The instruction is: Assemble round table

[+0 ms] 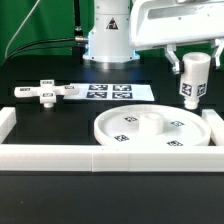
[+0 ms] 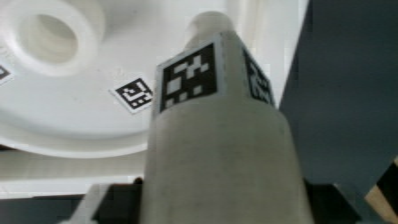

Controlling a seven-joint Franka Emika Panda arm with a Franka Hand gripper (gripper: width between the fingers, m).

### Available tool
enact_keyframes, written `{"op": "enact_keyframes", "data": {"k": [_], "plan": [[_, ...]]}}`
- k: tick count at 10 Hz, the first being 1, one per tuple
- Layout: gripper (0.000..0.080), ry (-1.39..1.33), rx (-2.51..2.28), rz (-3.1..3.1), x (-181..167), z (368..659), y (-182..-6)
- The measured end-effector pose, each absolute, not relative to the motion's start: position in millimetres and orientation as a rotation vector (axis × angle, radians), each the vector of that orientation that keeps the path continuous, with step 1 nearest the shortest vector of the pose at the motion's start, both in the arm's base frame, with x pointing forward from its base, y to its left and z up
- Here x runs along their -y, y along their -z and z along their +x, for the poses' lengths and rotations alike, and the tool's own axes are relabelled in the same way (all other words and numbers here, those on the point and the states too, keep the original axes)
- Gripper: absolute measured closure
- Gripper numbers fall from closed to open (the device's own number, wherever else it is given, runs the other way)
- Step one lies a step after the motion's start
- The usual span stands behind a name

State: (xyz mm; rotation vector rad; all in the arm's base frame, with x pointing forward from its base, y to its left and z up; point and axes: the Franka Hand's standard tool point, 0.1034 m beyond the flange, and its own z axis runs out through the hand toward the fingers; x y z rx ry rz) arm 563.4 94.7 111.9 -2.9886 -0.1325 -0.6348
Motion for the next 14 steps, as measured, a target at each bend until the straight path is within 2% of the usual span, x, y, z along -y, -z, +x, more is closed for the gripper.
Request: {"op": "enact_keyframes", "data": {"k": [3, 6, 9, 11, 14], "plan": [[0.0392, 0.651, 0.227, -3.031, -58.3, 571.4, -114.4], [0.0392, 0.67, 0.235, -3.027, -60.4, 571.4, -113.7], [0.0392, 0.675, 0.265, -3.046, -38.5, 571.5, -108.9], [0.0392, 0.816, 0.218, -3.031, -23.2, 571.9, -112.1], [0.0392, 0.816, 0.203, -3.019, -24.3, 570.0, -108.1]]}}
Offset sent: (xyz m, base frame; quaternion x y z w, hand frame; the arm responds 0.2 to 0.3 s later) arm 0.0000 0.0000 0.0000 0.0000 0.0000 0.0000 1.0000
